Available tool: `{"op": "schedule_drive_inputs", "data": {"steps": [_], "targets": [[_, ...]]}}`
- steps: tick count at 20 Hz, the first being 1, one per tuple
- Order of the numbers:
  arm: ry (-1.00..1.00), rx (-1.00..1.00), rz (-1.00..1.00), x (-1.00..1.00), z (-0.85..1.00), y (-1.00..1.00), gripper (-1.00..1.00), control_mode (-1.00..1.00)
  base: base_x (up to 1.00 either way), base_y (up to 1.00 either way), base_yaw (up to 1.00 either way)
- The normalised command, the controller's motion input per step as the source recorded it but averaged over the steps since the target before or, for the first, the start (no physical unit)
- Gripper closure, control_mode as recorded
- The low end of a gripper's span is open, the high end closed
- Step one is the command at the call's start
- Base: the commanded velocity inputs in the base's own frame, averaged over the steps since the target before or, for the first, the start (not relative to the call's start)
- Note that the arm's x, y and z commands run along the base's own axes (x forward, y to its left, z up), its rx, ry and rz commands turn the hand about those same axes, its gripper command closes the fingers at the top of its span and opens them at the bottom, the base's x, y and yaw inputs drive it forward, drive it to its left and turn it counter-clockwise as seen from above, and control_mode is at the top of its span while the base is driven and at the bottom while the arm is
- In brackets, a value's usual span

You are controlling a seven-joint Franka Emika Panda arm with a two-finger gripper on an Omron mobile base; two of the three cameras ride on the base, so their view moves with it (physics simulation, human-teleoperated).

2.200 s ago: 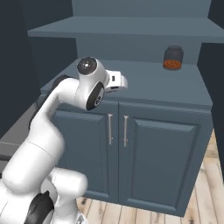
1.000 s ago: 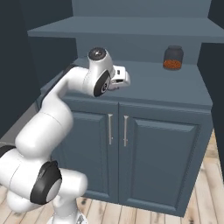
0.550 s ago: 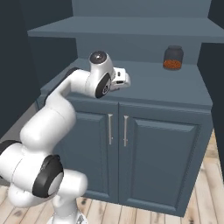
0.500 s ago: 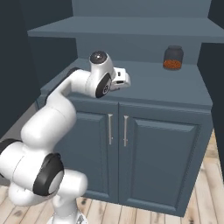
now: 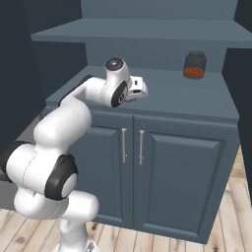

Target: Pick the bar and jam from the counter and place them in the cabinets closest to them.

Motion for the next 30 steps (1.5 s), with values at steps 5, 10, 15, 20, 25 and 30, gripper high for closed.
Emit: {"op": "schedule_drive_inputs", "data": {"steps": [5,10,15,20,25,30], "targets": [[0.04,0.00,0.00,0.44,-0.09,0.00,1.00,-1.00,0.00,0.00,0.00],[0.04,0.00,0.00,0.41,-0.10,0.00,1.00,-1.00,0.00,0.00,0.00],[0.04,0.00,0.00,0.34,-0.21,0.00,1.00,-1.00,0.00,0.00,0.00],[0.00,0.00,0.00,0.26,-0.27,0.00,1.00,-1.00,0.00,0.00,0.00],[0.00,0.00,0.00,0.38,-0.13,0.00,1.00,-1.00,0.00,0.00,0.00],[0.00,0.00,0.00,0.38,-0.14,0.00,1.00,-1.00,0.00,0.00,0.00]]}}
